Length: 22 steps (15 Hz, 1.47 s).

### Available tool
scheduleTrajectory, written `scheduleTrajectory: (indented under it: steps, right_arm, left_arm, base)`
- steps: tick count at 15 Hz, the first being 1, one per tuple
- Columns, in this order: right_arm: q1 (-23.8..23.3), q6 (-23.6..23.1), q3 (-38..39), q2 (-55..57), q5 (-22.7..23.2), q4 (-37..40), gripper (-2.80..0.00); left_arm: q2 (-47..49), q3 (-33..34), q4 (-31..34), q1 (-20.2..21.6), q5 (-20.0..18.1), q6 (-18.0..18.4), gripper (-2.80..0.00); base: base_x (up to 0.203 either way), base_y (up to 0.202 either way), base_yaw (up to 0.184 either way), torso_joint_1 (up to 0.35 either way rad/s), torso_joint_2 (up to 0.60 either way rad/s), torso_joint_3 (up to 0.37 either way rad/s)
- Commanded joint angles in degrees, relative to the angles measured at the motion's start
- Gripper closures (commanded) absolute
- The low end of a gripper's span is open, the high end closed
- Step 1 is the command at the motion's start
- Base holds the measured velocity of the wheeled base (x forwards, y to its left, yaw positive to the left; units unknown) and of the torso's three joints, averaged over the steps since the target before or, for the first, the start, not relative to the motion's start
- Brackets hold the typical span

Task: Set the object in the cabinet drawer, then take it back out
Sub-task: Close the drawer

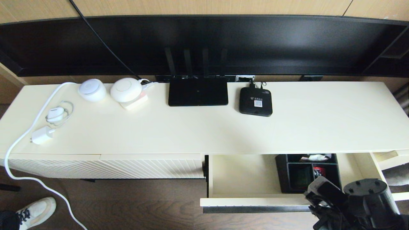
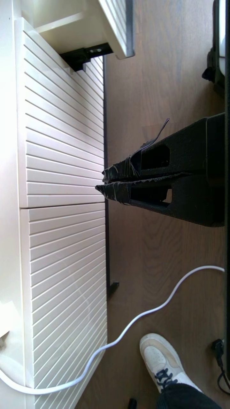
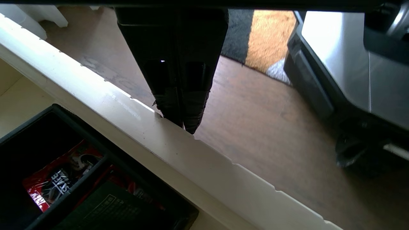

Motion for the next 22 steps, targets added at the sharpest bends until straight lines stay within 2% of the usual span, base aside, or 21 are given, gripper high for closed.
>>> scheduleTrajectory:
  steps: [1, 6, 12, 18, 22]
  right_arm:
    - [-0.54, -0.06, -0.71, 0.59, -0.22, -0.65, 0.0]
    - [-3.14, 1.44, -3.48, 0.68, -0.25, -0.95, 0.0]
    - [-4.61, 1.53, -3.55, 2.01, -0.34, -7.25, 0.0]
    - [-5.07, 1.7, -3.09, 4.49, -0.36, -11.64, 0.0]
    - [-7.06, 2.12, -4.25, 5.18, -0.35, -13.25, 0.0]
  left_arm:
    - [0.09, 0.02, 0.01, 0.0, 0.01, 0.01, 0.0]
    - [0.08, 0.02, 0.01, 0.0, 0.01, 0.01, 0.0]
    - [0.09, -0.06, 0.01, 0.0, 0.01, 0.01, 0.0]
    - [0.09, 0.02, 0.01, 0.0, 0.01, 0.01, 0.0]
    - [0.09, -0.05, 0.01, 0.0, 0.01, 0.01, 0.0]
  base:
    - [0.0, 0.0, 0.0, 0.0, 0.0, 0.0]
    - [0.0, 0.0, 0.0, 0.0, 0.0, 0.0]
    - [0.0, 0.0, 0.0, 0.0, 0.0, 0.0]
    - [0.0, 0.0, 0.0, 0.0, 0.0, 0.0]
    - [0.0, 0.0, 0.0, 0.0, 0.0, 0.0]
